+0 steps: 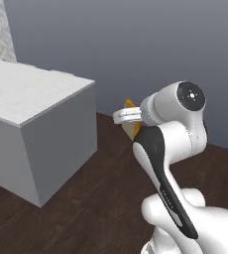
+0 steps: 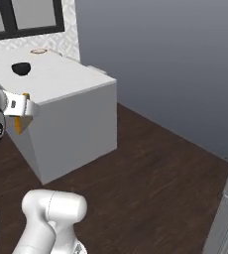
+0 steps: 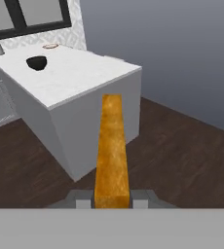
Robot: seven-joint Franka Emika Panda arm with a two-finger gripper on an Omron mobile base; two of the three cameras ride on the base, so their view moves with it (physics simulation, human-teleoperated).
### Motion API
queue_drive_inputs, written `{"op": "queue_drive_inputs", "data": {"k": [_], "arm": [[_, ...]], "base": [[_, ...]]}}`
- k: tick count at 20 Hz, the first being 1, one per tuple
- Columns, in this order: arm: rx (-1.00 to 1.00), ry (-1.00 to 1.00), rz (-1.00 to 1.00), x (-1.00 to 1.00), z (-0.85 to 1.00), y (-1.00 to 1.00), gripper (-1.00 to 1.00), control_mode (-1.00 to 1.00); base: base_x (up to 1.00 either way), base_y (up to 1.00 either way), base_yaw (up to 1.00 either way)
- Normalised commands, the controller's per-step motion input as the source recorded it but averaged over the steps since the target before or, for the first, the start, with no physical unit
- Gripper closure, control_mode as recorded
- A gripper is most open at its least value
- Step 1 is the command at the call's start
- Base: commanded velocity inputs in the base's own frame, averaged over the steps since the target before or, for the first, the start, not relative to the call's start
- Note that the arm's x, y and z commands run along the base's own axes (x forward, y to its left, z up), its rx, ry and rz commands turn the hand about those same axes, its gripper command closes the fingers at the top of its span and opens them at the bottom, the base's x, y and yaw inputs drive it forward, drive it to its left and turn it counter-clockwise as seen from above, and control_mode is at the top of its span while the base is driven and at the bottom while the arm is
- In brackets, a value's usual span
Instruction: Start the toaster. Once the lever pops up, take the bread to the plate on the dining counter.
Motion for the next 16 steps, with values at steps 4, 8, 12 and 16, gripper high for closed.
{"op": "queue_drive_inputs", "data": {"k": [4, 8, 12, 16], "arm": [[0.0, 0.0, 0.0, 0.0, 0.0, 0.0, 1.0, 1.0], [0.0, 0.0, 0.0, 0.0, 0.0, 0.0, 1.0, 1.0], [0.0, 0.0, 0.0, 0.0, 0.0, 0.0, 1.0, 1.0], [0.0, 0.0, 0.0, 0.0, 0.0, 0.0, 1.0, 1.0]], "base": [[1.0, 0.04, -0.19], [1.0, 0.01, -0.06], [1.0, 0.08, 0.0], [1.0, 0.01, 0.0]]}}
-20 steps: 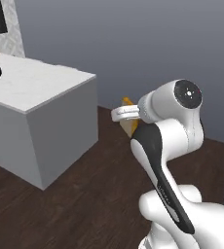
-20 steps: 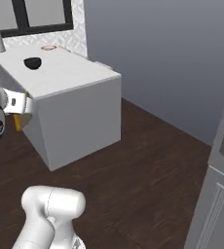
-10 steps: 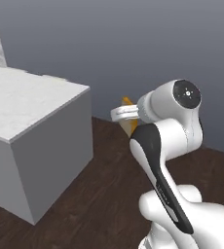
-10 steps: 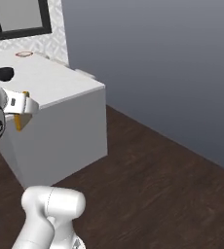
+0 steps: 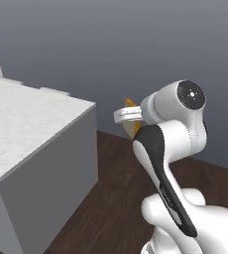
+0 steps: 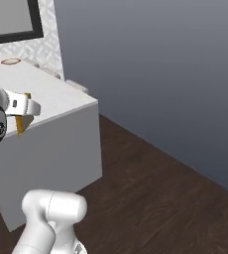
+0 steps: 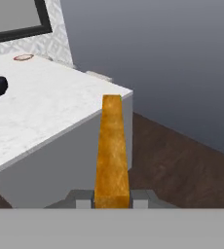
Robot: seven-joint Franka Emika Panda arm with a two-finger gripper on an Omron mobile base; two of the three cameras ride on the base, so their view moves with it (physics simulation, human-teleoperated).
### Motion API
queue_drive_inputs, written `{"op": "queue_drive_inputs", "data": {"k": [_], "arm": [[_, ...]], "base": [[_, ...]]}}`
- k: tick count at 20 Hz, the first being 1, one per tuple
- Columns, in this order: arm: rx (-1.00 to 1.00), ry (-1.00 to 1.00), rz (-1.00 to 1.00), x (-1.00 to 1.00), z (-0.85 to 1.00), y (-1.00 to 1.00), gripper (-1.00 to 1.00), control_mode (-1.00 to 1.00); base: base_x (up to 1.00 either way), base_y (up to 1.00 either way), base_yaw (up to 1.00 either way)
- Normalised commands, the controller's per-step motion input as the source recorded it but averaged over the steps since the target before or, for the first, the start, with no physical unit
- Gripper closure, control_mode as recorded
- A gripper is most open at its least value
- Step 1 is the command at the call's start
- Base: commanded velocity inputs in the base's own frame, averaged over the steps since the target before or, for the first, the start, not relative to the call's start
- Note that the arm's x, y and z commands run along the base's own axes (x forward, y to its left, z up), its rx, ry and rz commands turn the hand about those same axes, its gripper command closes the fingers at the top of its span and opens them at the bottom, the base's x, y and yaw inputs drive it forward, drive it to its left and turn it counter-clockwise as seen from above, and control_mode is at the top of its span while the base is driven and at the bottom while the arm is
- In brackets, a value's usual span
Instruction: Start the toaster. Once the lever pops up, take the bread to the plate on the dining counter.
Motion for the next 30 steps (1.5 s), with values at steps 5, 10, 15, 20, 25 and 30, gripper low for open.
{"op": "queue_drive_inputs", "data": {"k": [5, 10, 15, 20, 25, 30], "arm": [[0.0, 0.0, 0.0, 0.0, 0.0, 0.0, 1.0, 1.0], [0.0, 0.0, 0.0, 0.0, 0.0, 0.0, 1.0, 1.0], [0.0, 0.0, 0.0, 0.0, 0.0, 0.0, 1.0, 1.0], [0.0, 0.0, 0.0, 0.0, 0.0, 0.0, 1.0, 1.0], [0.0, 0.0, 0.0, 0.0, 0.0, 0.0, 1.0, 1.0], [0.0, 0.0, 0.0, 0.0, 0.0, 0.0, 1.0, 1.0]], "base": [[1.0, 0.0, 0.0], [1.0, -0.42, 0.09], [1.0, -0.63, 0.26], [1.0, -0.59, 0.3], [1.0, -0.6, 0.41], [1.0, -0.57, 0.45]]}}
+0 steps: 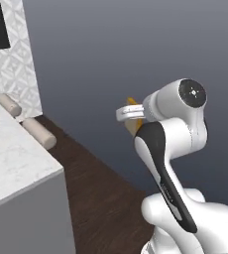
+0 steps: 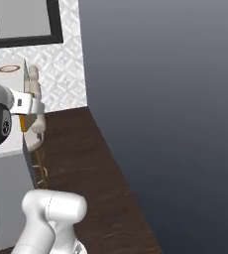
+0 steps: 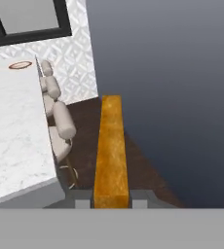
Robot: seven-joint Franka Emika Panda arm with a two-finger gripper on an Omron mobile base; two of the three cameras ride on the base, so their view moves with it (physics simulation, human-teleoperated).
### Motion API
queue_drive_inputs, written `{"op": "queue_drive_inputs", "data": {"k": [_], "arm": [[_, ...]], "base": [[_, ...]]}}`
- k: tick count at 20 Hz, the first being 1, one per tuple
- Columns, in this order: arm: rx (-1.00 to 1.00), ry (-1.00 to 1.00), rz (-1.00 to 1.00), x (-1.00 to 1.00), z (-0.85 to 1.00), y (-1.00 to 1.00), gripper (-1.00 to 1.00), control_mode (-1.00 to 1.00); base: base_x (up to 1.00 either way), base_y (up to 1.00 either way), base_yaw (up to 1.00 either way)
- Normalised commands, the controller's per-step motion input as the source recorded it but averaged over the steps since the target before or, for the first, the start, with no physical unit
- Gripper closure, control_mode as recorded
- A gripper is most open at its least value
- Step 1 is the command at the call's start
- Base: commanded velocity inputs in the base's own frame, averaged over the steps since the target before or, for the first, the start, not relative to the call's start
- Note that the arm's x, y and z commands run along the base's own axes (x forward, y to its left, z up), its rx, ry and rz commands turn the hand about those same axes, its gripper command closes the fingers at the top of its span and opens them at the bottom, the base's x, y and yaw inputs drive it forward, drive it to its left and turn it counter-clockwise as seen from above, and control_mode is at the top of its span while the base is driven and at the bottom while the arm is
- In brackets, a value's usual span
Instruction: Start the toaster. Once the lever pops up, take the bread to the plate on the dining counter.
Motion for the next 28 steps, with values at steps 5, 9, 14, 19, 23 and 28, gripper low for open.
{"op": "queue_drive_inputs", "data": {"k": [5, 9, 14, 19, 23, 28], "arm": [[0.0, 0.0, 0.0, 0.0, 0.0, 0.0, 1.0, 1.0], [0.0, 0.0, 0.0, 0.0, 0.0, 0.0, 1.0, 1.0], [0.0, 0.0, 0.0, 0.0, 0.0, 0.0, 1.0, 1.0], [0.0, 0.0, 0.0, 0.0, 0.0, 0.0, 1.0, 1.0], [0.0, 0.0, 0.0, 0.0, 0.0, 0.0, 1.0, 1.0], [0.0, 0.0, 0.0, 0.0, 0.0, 0.0, 1.0, 1.0]], "base": [[1.0, -0.46, 0.47], [1.0, -0.32, 0.52], [1.0, -0.17, 0.49], [1.0, -0.31, 0.29], [1.0, -0.44, 0.21], [1.0, -0.42, 0.17]]}}
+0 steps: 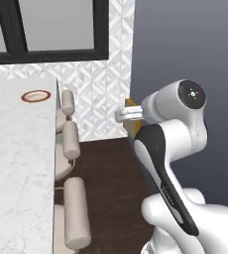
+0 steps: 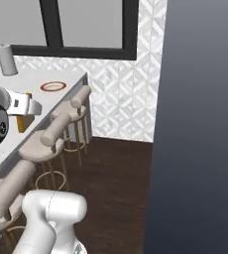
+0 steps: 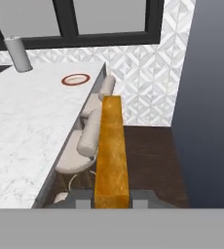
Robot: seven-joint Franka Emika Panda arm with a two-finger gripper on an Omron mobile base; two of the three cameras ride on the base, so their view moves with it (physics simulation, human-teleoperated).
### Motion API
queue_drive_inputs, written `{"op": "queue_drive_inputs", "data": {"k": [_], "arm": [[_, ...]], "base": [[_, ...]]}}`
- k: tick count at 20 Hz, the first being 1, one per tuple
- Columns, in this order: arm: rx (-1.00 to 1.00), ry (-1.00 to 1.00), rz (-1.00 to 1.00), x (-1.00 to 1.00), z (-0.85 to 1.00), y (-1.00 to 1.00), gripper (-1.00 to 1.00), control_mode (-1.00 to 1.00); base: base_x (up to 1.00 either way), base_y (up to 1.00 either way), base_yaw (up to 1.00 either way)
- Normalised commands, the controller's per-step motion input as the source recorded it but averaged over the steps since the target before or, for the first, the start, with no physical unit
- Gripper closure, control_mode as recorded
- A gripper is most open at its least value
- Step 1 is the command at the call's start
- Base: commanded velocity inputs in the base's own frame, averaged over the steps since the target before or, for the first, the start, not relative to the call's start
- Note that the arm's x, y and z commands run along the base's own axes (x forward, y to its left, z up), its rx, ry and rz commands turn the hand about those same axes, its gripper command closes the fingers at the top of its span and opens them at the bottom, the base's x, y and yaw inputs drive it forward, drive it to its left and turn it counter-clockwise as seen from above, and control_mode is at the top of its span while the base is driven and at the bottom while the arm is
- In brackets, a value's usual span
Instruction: Start the toaster. Once the lever pops up, take the bread to the plate on the dining counter.
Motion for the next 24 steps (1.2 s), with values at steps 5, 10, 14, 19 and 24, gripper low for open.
{"op": "queue_drive_inputs", "data": {"k": [5, 10, 14, 19, 24], "arm": [[0.0, 0.0, 0.0, 0.0, 0.0, 0.0, 1.0, 1.0], [0.0, 0.0, 0.0, 0.0, 0.0, 0.0, 1.0, 1.0], [0.0, 0.0, 0.0, 0.0, 0.0, 0.0, 1.0, 1.0], [0.0, 0.0, 0.0, 0.0, 0.0, 0.0, 1.0, 1.0], [0.0, 0.0, 0.0, 0.0, 0.0, 0.0, 1.0, 1.0]], "base": [[1.0, -0.3, 0.18], [1.0, -0.28, 0.24], [1.0, -0.32, 0.27], [1.0, -0.49, 0.33], [0.89, -0.55, 0.49]]}}
